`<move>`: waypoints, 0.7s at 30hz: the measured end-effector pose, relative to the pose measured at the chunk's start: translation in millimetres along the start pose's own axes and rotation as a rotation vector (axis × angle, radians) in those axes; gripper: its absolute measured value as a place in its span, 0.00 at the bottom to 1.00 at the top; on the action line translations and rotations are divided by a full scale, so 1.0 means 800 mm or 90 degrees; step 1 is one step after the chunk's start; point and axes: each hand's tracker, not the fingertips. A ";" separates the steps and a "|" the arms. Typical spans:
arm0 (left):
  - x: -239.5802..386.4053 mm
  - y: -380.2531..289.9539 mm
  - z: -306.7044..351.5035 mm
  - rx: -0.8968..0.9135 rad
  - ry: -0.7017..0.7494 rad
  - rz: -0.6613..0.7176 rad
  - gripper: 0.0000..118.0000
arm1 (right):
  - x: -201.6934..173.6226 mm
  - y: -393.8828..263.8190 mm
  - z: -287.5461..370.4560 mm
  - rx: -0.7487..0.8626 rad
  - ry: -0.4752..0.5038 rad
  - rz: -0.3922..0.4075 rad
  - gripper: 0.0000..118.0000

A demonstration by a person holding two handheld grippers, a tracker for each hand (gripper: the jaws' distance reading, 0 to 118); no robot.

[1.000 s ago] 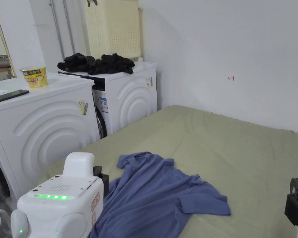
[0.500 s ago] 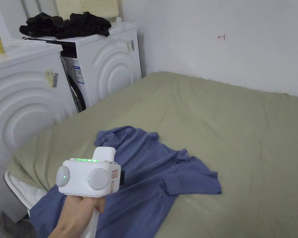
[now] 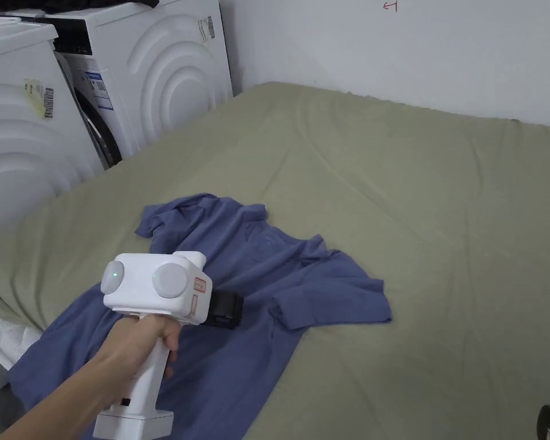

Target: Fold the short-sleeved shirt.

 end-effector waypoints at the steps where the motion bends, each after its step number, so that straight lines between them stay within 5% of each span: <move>1: -0.007 -0.003 -0.021 -0.017 0.000 -0.006 0.99 | 0.000 -0.001 -0.001 -0.002 0.000 0.000 0.00; 9: -0.019 0.010 -0.045 -0.056 -0.004 -0.042 0.86 | 0.000 -0.004 0.005 -0.014 0.000 0.006 0.00; 10: -0.017 0.011 -0.035 -0.046 -0.011 -0.047 0.73 | 0.002 -0.004 0.009 -0.015 0.000 0.005 0.00; 11: -0.015 0.013 -0.027 -0.033 -0.012 -0.061 0.43 | 0.003 -0.006 0.013 -0.016 -0.002 0.002 0.00; 12: -0.016 0.014 -0.025 -0.018 -0.008 -0.054 0.00 | 0.005 -0.007 0.018 -0.016 -0.003 -0.003 0.00; 21: 0.064 -0.007 0.089 0.065 0.011 -0.053 0.00 | 0.050 -0.015 0.087 0.000 -0.039 -0.030 0.00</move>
